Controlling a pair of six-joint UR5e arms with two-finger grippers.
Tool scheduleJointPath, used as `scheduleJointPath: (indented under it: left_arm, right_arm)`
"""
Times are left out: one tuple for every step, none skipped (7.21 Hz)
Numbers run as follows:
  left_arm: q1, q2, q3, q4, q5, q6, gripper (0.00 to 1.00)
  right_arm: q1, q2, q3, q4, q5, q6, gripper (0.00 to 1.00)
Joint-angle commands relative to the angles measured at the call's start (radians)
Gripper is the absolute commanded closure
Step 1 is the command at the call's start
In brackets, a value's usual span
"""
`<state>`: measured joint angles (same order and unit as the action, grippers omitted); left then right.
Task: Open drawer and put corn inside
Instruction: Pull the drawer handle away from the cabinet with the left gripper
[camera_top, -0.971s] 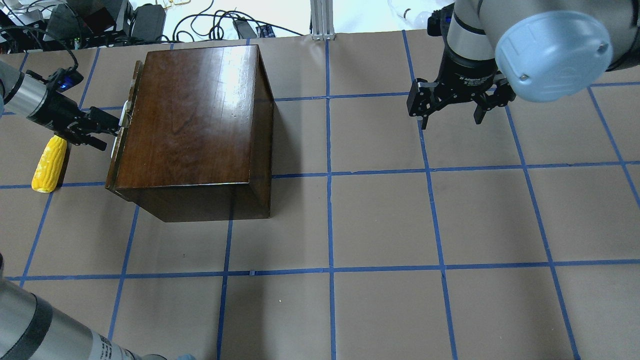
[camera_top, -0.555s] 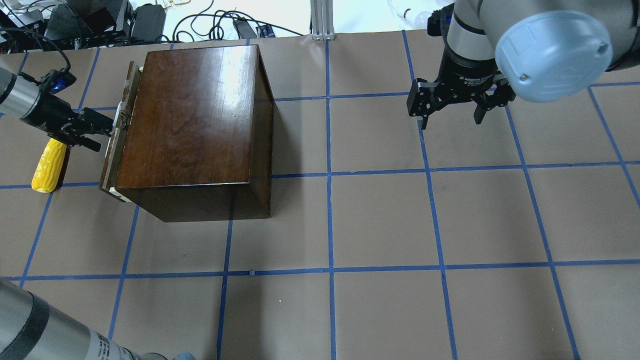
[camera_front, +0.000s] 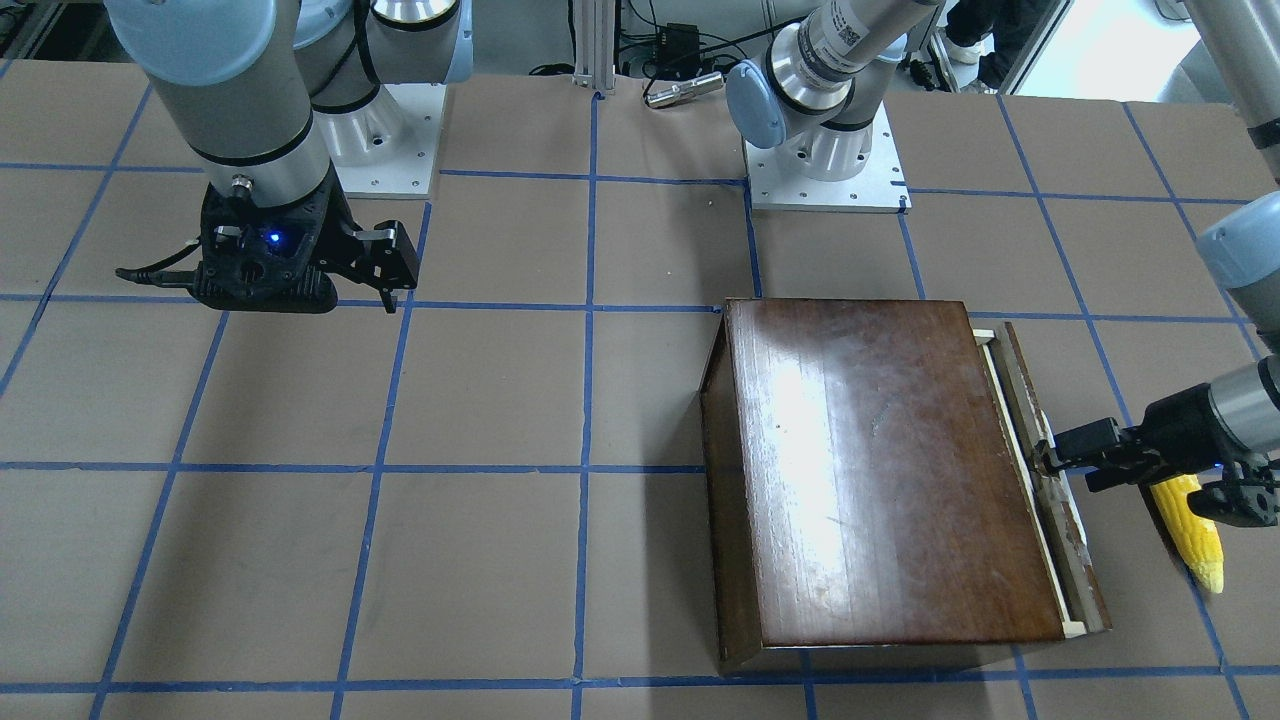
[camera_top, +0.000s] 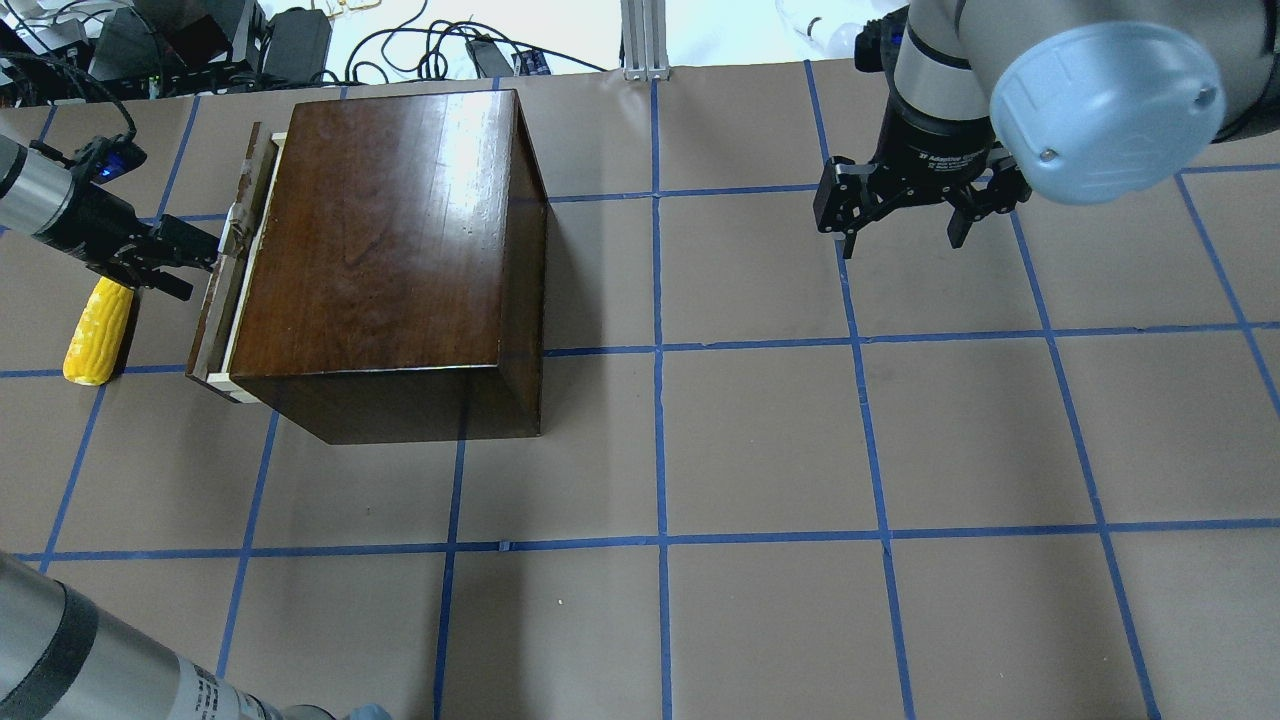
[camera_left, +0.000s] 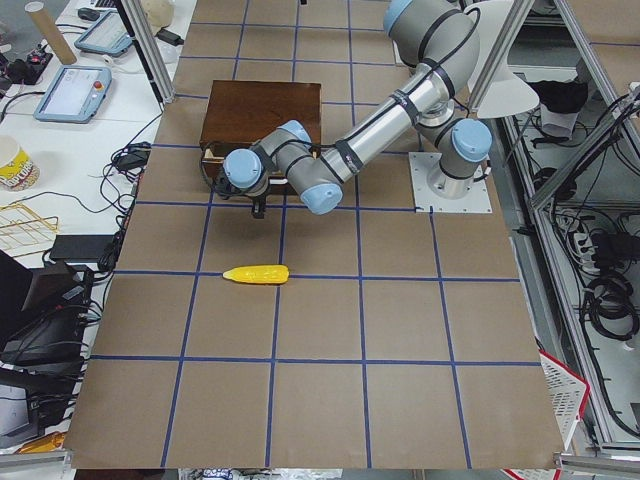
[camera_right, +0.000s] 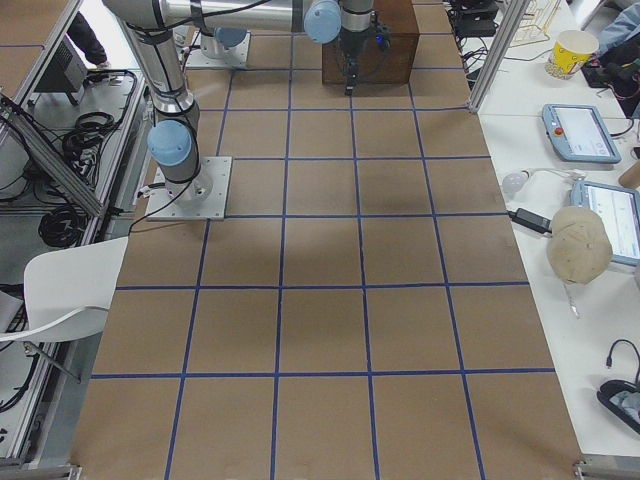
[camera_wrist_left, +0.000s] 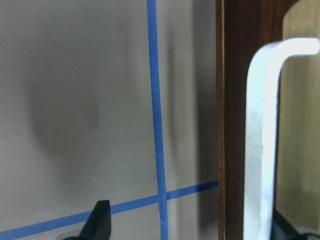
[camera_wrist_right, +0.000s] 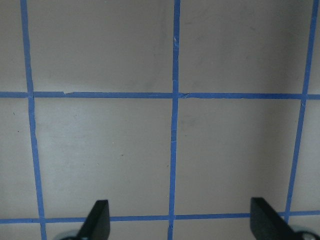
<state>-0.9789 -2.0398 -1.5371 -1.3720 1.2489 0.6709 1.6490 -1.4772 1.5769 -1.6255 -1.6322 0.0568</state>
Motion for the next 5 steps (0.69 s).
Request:
scheduleJointPath:
  left_arm:
    - [0.002,-0.011,0.014,0.001,0.014,0.001,0.00]
    - [0.002,-0.011,0.014,0.001,0.014,0.001,0.00]
    - [0.002,-0.013,0.014,0.002,0.014,0.001,0.00]
    - [0.002,-0.013,0.015,0.004,0.014,0.001,0.00]
    - [0.006,-0.013,0.022,0.004,0.015,0.001,0.00]
  right_arm:
    - [0.000,0.000,0.000,0.001,0.000,0.000,0.00]
    - [0.000,0.000,0.000,0.001,0.000,0.000,0.00]
    - [0.000,0.000,0.000,-0.001,0.000,0.000,0.00]
    - [0.000,0.000,0.000,-0.001,0.000,0.000,0.00]
    - [0.000,0.000,0.000,0.001,0.000,0.000,0.00]
